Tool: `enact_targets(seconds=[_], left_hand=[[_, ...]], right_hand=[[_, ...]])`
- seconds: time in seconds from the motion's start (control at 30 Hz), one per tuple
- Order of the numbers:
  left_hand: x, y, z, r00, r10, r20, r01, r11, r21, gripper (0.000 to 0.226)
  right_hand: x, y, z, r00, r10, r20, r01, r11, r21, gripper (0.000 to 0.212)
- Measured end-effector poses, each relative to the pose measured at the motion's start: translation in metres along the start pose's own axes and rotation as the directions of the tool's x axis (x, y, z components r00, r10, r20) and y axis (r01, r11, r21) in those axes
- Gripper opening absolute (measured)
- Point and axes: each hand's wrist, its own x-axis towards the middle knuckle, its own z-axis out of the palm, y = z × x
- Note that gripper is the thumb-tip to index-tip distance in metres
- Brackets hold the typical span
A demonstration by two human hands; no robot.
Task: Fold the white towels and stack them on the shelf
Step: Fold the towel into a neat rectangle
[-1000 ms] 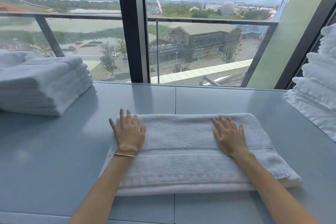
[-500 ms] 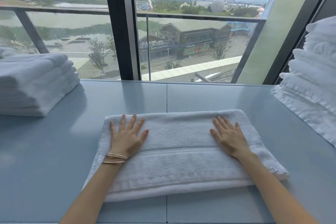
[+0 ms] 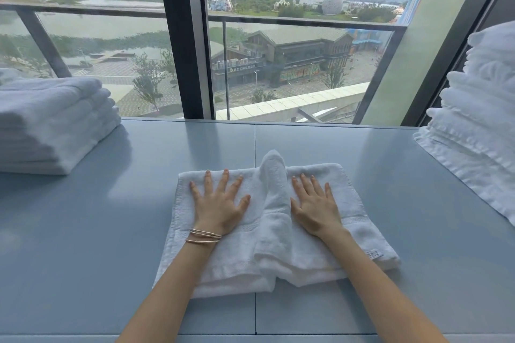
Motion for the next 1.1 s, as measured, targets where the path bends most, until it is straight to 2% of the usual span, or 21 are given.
enact_targets(seconds=[0.1, 0.13, 0.17, 0.2, 0.23, 0.27, 0.3, 0.33, 0.37, 0.4, 0.43, 0.5, 0.57, 0.63, 0.7, 0.77, 0.87, 0.97, 1.03, 1.1], left_hand=[[-0.004, 0.002, 0.000, 0.995, 0.074, -0.061, -0.078, 0.995, -0.059, 0.092], [-0.004, 0.004, -0.001, 0.990, 0.107, -0.091, -0.120, 0.980, -0.156, 0.091], [-0.004, 0.005, -0.004, 0.983, 0.132, -0.125, -0.167, 0.930, -0.328, 0.088], [-0.003, 0.008, -0.007, 0.980, 0.134, -0.146, -0.193, 0.814, -0.547, 0.083], [-0.002, 0.011, -0.012, 0.981, 0.134, -0.139, -0.193, 0.649, -0.736, 0.075], [-0.002, 0.015, -0.016, 0.983, 0.141, -0.120, -0.177, 0.516, -0.838, 0.067], [-0.002, 0.019, -0.017, 0.983, 0.146, -0.111, -0.168, 0.472, -0.865, 0.062], [-0.001, 0.022, -0.016, 0.983, 0.146, -0.112, -0.172, 0.503, -0.847, 0.060], [-0.001, 0.025, -0.012, 0.983, 0.134, -0.122, -0.178, 0.576, -0.798, 0.060], [-0.001, 0.027, -0.007, 0.983, 0.117, -0.144, -0.185, 0.653, -0.734, 0.061], [-0.001, 0.029, -0.003, 0.979, 0.109, -0.171, -0.197, 0.716, -0.670, 0.062], [-0.002, 0.026, 0.001, 0.972, 0.105, -0.210, -0.208, 0.803, -0.559, 0.066], [-0.001, 0.011, 0.001, 0.968, 0.134, -0.212, -0.208, 0.902, -0.378, 0.078], [-0.002, -0.010, 0.000, 0.978, 0.144, -0.148, -0.171, 0.968, -0.183, 0.091], [-0.005, -0.027, -0.001, 0.986, 0.141, -0.087, -0.150, 0.982, -0.112, 0.091], [-0.007, -0.031, -0.003, 0.980, 0.195, -0.047, -0.198, 0.976, -0.090, 0.089], [-0.005, -0.029, -0.009, 0.970, 0.242, 0.034, -0.240, 0.968, -0.072, 0.082], [-0.005, -0.021, -0.012, 0.992, 0.074, 0.100, -0.070, 0.997, -0.042, 0.055], [-0.008, -0.014, -0.010, 0.994, -0.083, 0.074, 0.089, 0.993, -0.080, 0.049], [-0.011, -0.005, -0.006, 0.987, -0.156, 0.045, 0.160, 0.983, -0.094, 0.050]], right_hand=[[-0.001, 0.000, -0.001, 1.000, -0.020, 0.014, 0.020, 1.000, 0.013, 0.097], [-0.001, 0.000, -0.001, 0.999, -0.038, 0.014, 0.037, 0.999, 0.027, 0.094], [-0.001, 0.002, -0.002, 0.998, -0.061, 0.003, 0.061, 0.996, 0.062, 0.087], [-0.003, 0.002, -0.004, 0.995, -0.090, -0.032, 0.094, 0.984, 0.150, 0.078], [-0.006, 0.001, -0.006, 0.991, -0.103, -0.085, 0.124, 0.945, 0.301, 0.068], [-0.009, -0.001, -0.010, 0.987, -0.093, -0.132, 0.147, 0.861, 0.487, 0.056], [-0.013, -0.004, -0.014, 0.986, -0.080, -0.149, 0.160, 0.734, 0.661, 0.045], [-0.018, -0.008, -0.017, 0.987, -0.081, -0.140, 0.160, 0.600, 0.784, 0.040], [-0.021, -0.012, -0.019, 0.989, -0.086, -0.123, 0.150, 0.513, 0.845, 0.041], [-0.022, -0.016, -0.019, 0.988, -0.102, -0.115, 0.151, 0.492, 0.858, 0.044], [-0.022, -0.019, -0.016, 0.985, -0.123, -0.118, 0.165, 0.518, 0.839, 0.050], [-0.018, -0.021, -0.008, 0.975, -0.172, -0.138, 0.219, 0.678, 0.701, 0.060], [-0.015, -0.010, -0.005, 0.964, -0.239, -0.115, 0.265, 0.868, 0.419, 0.069], [-0.012, 0.008, -0.005, 0.967, -0.250, -0.055, 0.255, 0.955, 0.153, 0.080], [-0.010, 0.019, -0.007, 0.981, -0.194, 0.015, 0.193, 0.981, 0.033, 0.069], [-0.007, 0.012, -0.012, 0.992, -0.114, 0.046, 0.110, 0.991, 0.071, 0.046], [-0.002, -0.017, -0.012, 0.987, -0.119, -0.109, 0.141, 0.964, 0.225, 0.034], [0.004, -0.029, -0.001, 0.971, -0.206, -0.122, 0.226, 0.957, 0.183, 0.043], [0.010, -0.024, -0.001, 0.980, -0.173, -0.100, 0.188, 0.969, 0.163, 0.049], [0.016, -0.015, -0.002, 0.991, -0.114, -0.070, 0.122, 0.985, 0.122, 0.051]])
